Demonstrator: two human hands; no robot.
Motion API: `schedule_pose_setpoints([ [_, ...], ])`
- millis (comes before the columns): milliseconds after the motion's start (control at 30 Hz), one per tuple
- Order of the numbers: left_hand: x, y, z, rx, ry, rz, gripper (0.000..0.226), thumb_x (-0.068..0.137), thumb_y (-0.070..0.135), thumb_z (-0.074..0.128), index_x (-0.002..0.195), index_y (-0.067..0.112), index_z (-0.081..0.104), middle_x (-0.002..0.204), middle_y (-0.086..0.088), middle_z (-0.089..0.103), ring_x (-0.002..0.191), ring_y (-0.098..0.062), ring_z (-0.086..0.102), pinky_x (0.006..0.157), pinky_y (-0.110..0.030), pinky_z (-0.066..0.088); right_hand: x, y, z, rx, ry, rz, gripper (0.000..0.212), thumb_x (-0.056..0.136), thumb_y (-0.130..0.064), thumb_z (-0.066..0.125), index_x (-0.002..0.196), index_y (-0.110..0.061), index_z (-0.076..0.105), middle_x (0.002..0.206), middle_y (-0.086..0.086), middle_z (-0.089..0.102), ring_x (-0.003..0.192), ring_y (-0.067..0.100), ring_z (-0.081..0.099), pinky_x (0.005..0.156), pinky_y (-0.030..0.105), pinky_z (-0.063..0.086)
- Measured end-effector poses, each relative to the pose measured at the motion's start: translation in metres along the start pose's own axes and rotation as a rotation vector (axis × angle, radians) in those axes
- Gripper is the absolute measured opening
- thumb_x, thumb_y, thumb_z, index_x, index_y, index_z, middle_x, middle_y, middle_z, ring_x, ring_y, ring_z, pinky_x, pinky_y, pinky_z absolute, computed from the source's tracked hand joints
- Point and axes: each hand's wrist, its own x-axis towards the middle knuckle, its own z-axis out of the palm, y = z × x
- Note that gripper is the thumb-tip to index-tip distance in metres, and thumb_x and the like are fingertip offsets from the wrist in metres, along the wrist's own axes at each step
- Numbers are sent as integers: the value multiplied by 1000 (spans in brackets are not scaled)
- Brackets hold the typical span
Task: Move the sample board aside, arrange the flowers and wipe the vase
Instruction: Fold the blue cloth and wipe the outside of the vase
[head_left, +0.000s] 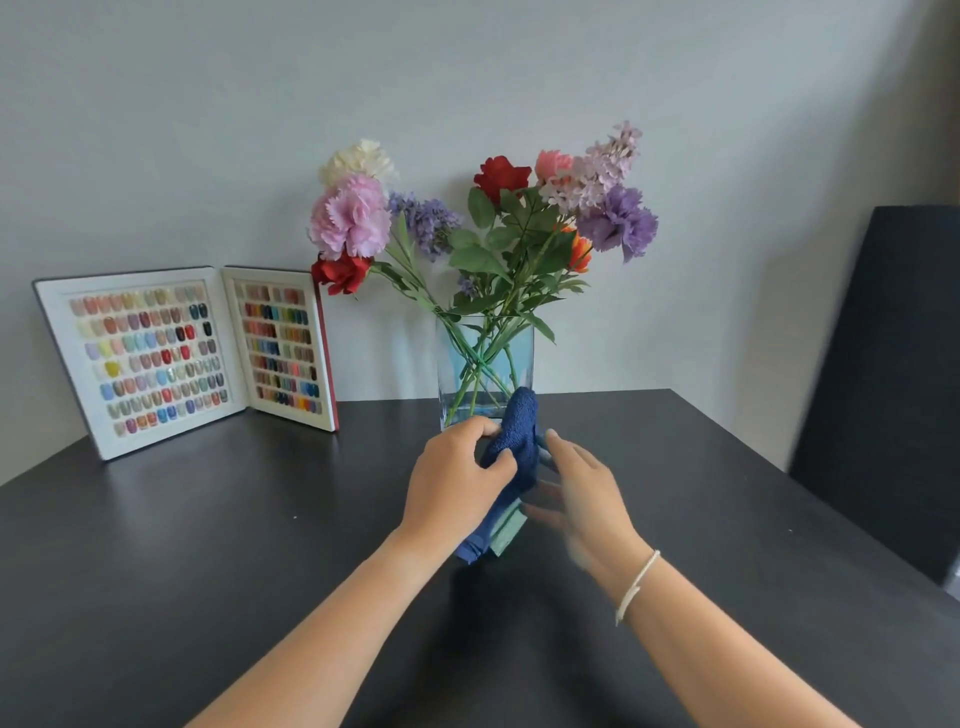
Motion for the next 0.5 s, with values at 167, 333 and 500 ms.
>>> schedule_pose_setpoints([
  [167,-10,6,3,69,-140,92,23,77,32,63,100,30,62,83,16,63,63,-2,52,59,-18,40,-10,-1,2,323,-77,120,29,91,-35,50,99,-13,67,93,8,69,77,27,66,67,38,54],
  [333,-15,1,1,-71,-279,84,21,83,33,59,102,36,66,118,25,57,80,2,58,80,-20,47,-13,-2,-3,403,-132,152,35,86,-30,58,109,-4,63,102,16,67,100,31,63,90,39,50],
  [500,-16,0,-7,-226,-241,45,27,88,19,52,99,39,67,89,37,62,65,5,55,64,-6,43,-6,4,-9,423,-92,194,20,89,-24,56,101,-8,60,111,13,61,103,21,58,90,33,45],
])
